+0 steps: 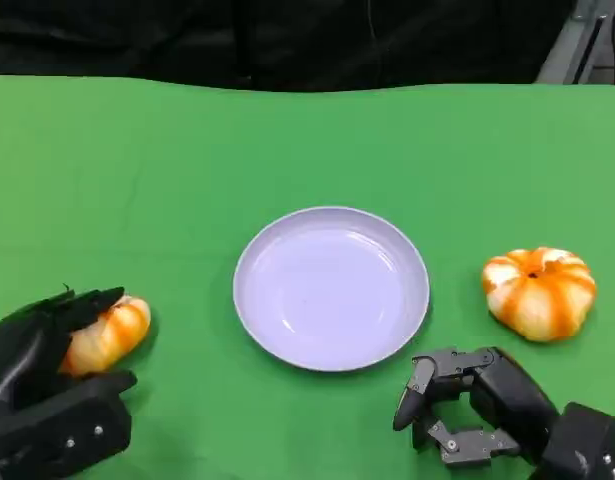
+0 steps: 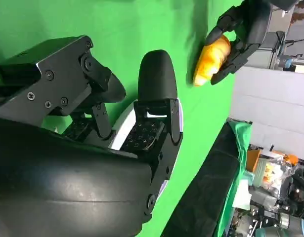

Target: Grasp the bread from the table and place it into the plate.

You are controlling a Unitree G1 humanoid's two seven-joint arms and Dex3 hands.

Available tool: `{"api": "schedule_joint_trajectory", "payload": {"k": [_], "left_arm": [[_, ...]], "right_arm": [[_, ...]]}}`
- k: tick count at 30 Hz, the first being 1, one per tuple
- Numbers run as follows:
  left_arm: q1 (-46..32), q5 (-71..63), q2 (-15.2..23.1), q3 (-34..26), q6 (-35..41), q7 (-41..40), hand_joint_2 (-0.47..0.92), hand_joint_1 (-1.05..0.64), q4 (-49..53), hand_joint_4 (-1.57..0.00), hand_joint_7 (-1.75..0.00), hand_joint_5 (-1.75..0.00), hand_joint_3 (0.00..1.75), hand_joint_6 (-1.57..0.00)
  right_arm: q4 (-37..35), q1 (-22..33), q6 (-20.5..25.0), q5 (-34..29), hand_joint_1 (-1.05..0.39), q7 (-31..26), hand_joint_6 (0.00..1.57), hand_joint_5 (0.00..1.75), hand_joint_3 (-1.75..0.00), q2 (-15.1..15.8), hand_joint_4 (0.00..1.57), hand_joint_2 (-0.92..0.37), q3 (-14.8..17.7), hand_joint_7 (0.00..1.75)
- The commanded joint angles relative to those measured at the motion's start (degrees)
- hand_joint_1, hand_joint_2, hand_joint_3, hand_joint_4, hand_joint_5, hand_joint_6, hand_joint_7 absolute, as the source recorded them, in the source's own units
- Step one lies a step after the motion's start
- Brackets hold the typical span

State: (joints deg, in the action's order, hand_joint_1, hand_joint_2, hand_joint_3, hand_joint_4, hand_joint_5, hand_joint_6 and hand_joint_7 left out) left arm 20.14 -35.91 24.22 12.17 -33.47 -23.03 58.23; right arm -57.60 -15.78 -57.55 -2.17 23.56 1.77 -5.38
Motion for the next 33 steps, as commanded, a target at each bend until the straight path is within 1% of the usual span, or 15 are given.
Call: {"api": "schedule_joint_trajectory", "payload": {"k": [1, 2, 4, 5, 6, 8, 14, 17, 22, 27, 31, 33], "left_arm": [[1.5, 0.7, 0.9, 0.9, 1.2, -0.5, 0.92, -0.80, 2.3, -0.40, 0.00, -0.01, 0.21, -0.49], [1.7, 0.7, 0.9, 1.1, 1.3, -0.6, 0.92, -0.65, 2.5, -0.41, 0.00, -0.01, 0.15, -0.49], [1.8, 0.9, 0.9, 1.4, 1.3, -0.5, 0.92, -0.57, 2.7, -0.41, 0.00, -0.01, 0.12, -0.49], [1.7, 1.4, 0.9, 1.3, 0.9, -0.2, 0.90, -0.35, 2.7, -0.42, 0.00, -0.01, 0.07, -0.49], [1.6, 1.7, 0.9, 1.3, 0.7, -0.1, 0.89, -0.24, 2.7, -0.42, 0.00, -0.01, 0.05, -0.49], [1.5, 2.4, 1.0, 1.3, 0.3, 0.3, 0.88, -0.14, 2.7, -0.42, 0.00, -0.01, 0.03, -0.49], [1.4, 3.0, 1.5, 2.1, 0.1, 1.0, 0.88, -0.02, 2.7, -0.42, 0.00, 0.00, 0.01, -0.47], [1.4, 3.1, 1.6, 2.2, 0.0, 1.2, 0.89, 0.01, 2.6, -0.41, 0.00, 0.00, 0.01, -0.47], [1.2, 3.5, 1.9, 2.0, 0.7, 3.0, 0.89, 0.02, 1.9, -0.40, 0.00, 0.00, 0.01, -0.46], [0.8, 4.4, 1.9, 1.9, 2.2, 4.3, 0.89, 0.02, 0.7, -0.43, -0.01, -0.01, 0.01, -0.49], [0.3, 4.5, 1.6, 1.8, 5.0, 4.1, 0.88, -0.01, -1.1, -0.51, -0.03, -0.04, 0.00, -0.56], [0.0, 3.8, 1.4, 2.0, 6.8, 2.9, 0.87, -0.04, -2.1, -0.63, -0.06, -0.09, 0.00, -0.70]], "right_arm": [[0.2, -0.1, -0.3, 0.5, 0.20, 0.0, 0.97, 1.38, -1.04, 0.5, 1.00, -0.60, 0.4, 1.08], [0.3, 0.0, -0.4, 0.5, 0.19, 0.0, 0.97, 1.38, -1.04, 0.5, 1.00, -0.59, 0.4, 1.08], [0.4, 0.0, -0.2, 0.5, 0.19, 0.0, 0.97, 1.37, -1.04, 0.6, 1.00, -0.59, 0.4, 1.07], [0.4, 0.0, -0.3, 0.5, 0.18, 0.0, 0.97, 1.37, -1.04, 0.6, 1.00, -0.59, 0.3, 1.07], [0.3, 0.0, -0.3, 0.4, 0.18, 0.0, 0.97, 1.37, -1.04, 0.7, 1.00, -0.59, 0.3, 1.07], [0.3, 0.0, -0.3, 0.5, 0.18, 0.1, 0.97, 1.37, -1.05, 0.7, 1.00, -0.59, 0.3, 1.07], [0.5, 0.1, -0.3, 0.2, 0.18, -0.3, 0.97, 1.38, -1.05, 0.6, 0.99, -0.58, 0.3, 1.07], [0.3, 0.0, -0.4, 0.2, 0.18, -0.4, 0.97, 1.37, -1.06, 0.6, 1.00, -0.58, 0.3, 1.07], [0.4, -0.1, 0.0, 0.2, 0.18, -0.4, 0.97, 1.37, -1.07, 0.6, 1.00, -0.58, 0.3, 1.08], [0.8, 0.1, 0.4, 0.1, 0.18, -0.4, 0.96, 1.37, -1.06, 0.8, 1.00, -0.58, 0.3, 1.08], [0.8, 0.1, -0.1, 0.1, 0.18, -0.4, 0.96, 1.37, -1.06, 0.7, 1.00, -0.58, 0.3, 1.08], [0.9, 0.2, 0.0, 0.0, 0.18, -0.5, 0.96, 1.37, -1.07, 0.7, 1.00, -0.58, 0.3, 1.08]]}}
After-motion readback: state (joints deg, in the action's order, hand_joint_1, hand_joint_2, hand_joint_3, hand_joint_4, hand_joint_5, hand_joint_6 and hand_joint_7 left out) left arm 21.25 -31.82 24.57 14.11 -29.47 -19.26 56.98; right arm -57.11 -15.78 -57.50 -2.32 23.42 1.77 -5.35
